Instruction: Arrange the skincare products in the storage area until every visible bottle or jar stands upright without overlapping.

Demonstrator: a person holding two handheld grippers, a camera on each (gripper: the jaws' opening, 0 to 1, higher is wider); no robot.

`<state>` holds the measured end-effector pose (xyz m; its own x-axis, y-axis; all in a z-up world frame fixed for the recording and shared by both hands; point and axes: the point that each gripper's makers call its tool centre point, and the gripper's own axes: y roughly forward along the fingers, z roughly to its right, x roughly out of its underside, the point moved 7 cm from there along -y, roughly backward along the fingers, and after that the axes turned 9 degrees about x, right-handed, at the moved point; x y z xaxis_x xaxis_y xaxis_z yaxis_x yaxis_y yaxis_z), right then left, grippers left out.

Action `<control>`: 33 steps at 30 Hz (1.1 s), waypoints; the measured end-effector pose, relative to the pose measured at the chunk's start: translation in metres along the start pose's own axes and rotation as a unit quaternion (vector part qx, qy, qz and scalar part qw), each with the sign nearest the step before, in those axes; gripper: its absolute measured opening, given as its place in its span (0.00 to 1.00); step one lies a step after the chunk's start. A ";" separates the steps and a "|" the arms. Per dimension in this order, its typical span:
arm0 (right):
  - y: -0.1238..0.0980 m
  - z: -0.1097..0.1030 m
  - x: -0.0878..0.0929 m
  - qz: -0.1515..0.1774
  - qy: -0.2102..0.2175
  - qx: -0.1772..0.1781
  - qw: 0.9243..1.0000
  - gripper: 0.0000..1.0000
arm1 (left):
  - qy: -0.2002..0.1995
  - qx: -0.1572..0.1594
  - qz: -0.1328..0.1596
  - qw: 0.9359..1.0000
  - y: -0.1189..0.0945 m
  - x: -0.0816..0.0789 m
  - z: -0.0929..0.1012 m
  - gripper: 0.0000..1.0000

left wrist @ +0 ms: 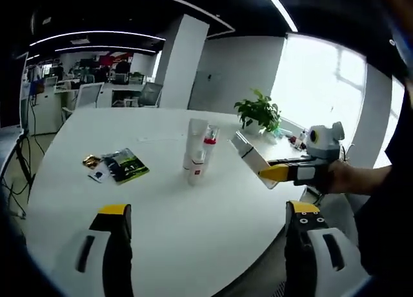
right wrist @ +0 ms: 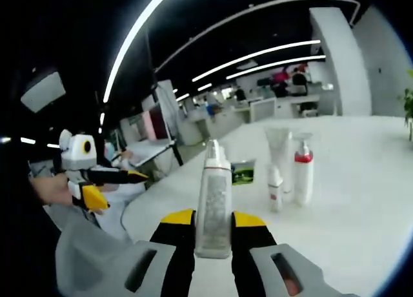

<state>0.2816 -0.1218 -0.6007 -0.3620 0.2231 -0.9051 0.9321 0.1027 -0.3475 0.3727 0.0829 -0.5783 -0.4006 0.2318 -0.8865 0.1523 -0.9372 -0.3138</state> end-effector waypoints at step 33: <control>0.008 -0.095 0.003 0.015 -0.109 -0.091 0.990 0.12 | -0.153 0.082 0.017 0.985 0.028 -0.008 0.032 0.24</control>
<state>0.2862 -0.0282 -0.5827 -0.3039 0.0167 -0.9526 0.9169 0.2766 -0.2876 0.3512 0.0462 -0.5695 -0.6548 0.1346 -0.7437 0.0320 -0.9782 -0.2052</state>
